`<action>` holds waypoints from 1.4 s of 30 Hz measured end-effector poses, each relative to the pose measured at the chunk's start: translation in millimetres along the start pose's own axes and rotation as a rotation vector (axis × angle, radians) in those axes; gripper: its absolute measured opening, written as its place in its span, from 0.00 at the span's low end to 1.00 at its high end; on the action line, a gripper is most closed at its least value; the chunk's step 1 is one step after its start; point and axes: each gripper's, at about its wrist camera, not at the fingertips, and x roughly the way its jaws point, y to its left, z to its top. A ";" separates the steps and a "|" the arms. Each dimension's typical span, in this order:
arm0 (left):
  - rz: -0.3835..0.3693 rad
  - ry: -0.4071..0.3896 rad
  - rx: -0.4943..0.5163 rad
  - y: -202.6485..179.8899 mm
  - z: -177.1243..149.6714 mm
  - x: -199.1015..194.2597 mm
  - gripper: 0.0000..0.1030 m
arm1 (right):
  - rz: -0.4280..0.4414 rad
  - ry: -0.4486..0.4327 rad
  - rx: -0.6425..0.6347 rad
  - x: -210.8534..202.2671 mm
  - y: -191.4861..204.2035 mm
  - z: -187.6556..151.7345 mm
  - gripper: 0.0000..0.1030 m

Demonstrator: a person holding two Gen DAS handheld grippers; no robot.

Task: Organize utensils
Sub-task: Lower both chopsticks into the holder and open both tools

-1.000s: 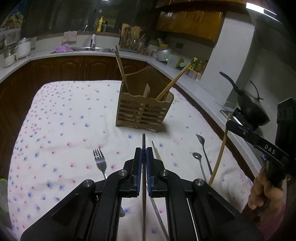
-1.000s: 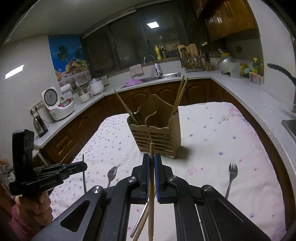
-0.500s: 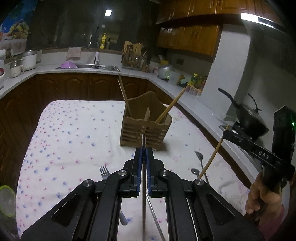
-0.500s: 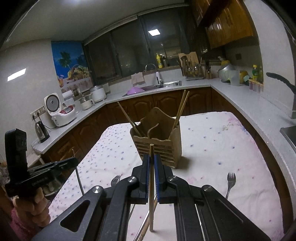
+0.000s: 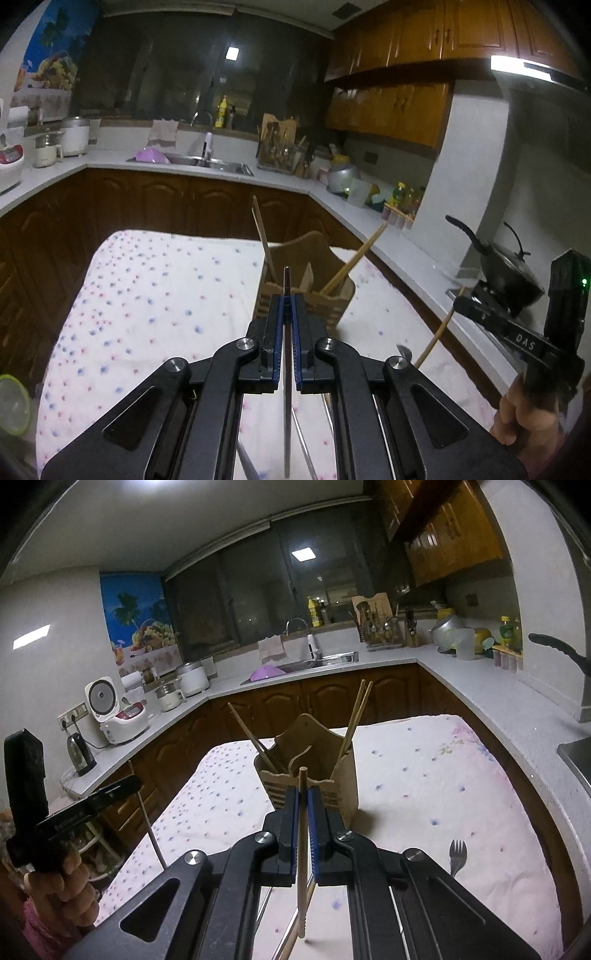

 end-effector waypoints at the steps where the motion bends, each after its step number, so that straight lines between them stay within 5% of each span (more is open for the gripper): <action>1: 0.003 -0.013 -0.001 -0.2 1.8 0.0 0.03 | -0.001 -0.003 0.001 -0.2 -0.6 0.8 0.05; 21: 0.039 -0.277 0.042 -9.0 71.7 31.8 0.03 | -0.027 -0.172 -0.013 18.1 -7.4 79.9 0.05; 35: 0.070 -0.361 0.021 -13.9 116.0 87.7 0.03 | -0.053 -0.274 0.009 52.1 -20.5 119.3 0.05; 42: 0.125 -0.362 0.002 -10.4 111.3 127.5 0.03 | -0.070 -0.285 0.010 72.1 -30.0 114.6 0.05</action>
